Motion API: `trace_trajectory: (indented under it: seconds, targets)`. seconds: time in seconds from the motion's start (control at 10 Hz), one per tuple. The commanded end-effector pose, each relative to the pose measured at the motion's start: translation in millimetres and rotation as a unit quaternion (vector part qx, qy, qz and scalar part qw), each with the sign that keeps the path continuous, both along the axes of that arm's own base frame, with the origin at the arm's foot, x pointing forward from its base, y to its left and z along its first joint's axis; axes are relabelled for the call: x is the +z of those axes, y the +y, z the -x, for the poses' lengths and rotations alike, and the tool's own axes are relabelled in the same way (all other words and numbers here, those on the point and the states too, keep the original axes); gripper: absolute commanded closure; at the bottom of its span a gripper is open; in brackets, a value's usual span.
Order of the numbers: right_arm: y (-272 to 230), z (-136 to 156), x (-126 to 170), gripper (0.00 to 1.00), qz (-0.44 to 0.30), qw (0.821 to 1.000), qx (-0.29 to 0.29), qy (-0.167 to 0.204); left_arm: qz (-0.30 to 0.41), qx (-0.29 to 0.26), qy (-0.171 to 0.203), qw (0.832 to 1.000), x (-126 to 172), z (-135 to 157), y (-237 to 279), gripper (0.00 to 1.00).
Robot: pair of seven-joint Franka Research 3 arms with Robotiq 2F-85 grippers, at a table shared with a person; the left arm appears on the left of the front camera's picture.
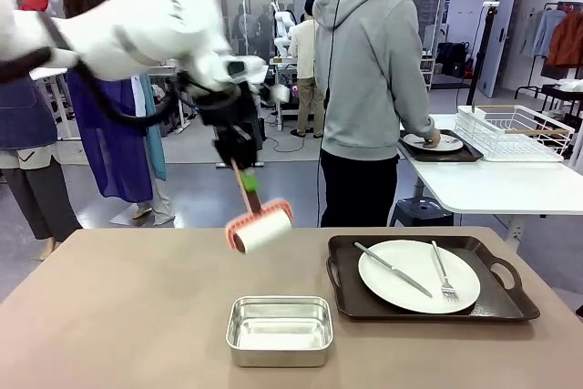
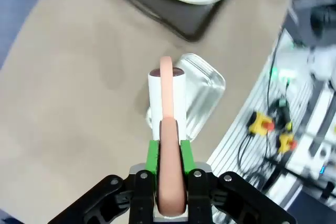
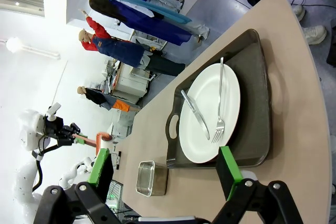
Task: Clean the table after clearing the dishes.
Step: When the left (or right) Handle tray is removed, use the left hand (or right hand) to clean the left (or right) side of the table with the Lint Roller.
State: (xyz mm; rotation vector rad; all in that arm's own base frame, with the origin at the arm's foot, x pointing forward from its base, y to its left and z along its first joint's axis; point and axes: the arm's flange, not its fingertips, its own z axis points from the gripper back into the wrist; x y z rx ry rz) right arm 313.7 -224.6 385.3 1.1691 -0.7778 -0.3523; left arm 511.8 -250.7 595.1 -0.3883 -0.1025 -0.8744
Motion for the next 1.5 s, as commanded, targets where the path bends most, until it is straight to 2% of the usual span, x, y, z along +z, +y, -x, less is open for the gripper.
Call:
trace_trajectory:
  seconds: [0.0, 0.1, 0.2, 0.3, 0.6, 0.7, 0.8, 1.2, 1.3, 1.4]
  targets:
    - [3.6, 2.3, 1.5, 0.0, 0.0, 1.0, -0.001, -0.005, 0.106, 0.181, -0.019, 0.978, -28.8, -10.8, 72.7, 0.9]
    - [3.6, 2.3, 1.5, 0.0, 0.0, 1.0, -0.001, -0.005, 0.14, 0.25, -0.019, 0.958, -31.8, -20.7, 115.1, 0.9]
    - [3.6, 2.3, 1.5, 0.0, 0.0, 1.0, -0.001, -0.005, 0.169, 0.314, 0.015, 0.934, -43.4, -28.4, 151.0, 0.9]
    - [3.6, 2.3, 1.5, 0.0, 0.0, 1.0, -0.001, -0.005, 0.185, 0.334, 0.042, 0.923, -58.3, -30.4, 172.3, 0.9]
    - [3.6, 2.3, 1.5, 0.0, 0.0, 1.0, -0.001, -0.005, 0.217, 0.352, 0.107, 0.904, -108.5, -20.3, 208.2, 0.9]
    - [3.6, 2.3, 1.5, 0.0, 0.0, 1.0, -0.001, -0.005, 0.236, 0.316, 0.126, 0.91, -121.4, -14.7, 213.0, 0.9]
    - [3.6, 2.3, 1.5, 0.0, 0.0, 1.0, -0.001, -0.005, 0.195, 0.354, 0.106, 0.909, -102.2, -34.0, 211.7, 0.9]
    - [3.6, 2.3, 1.5, 0.0, 0.0, 1.0, -0.001, -0.005, 0.195, 0.354, 0.106, 0.909, -102.2, -34.0, 211.7, 0.9]
    - [3.6, 2.3, 1.5, 0.0, 0.0, 1.0, -0.001, -0.005, 0.202, 0.346, 0.108, 0.91, -106.7, -32.4, 210.8, 0.79]
    - [3.6, 2.3, 1.5, 0.0, 0.0, 1.0, -0.001, -0.005, 0.206, 0.326, 0.142, 0.912, -131.3, -42.8, 207.2, 0.79]
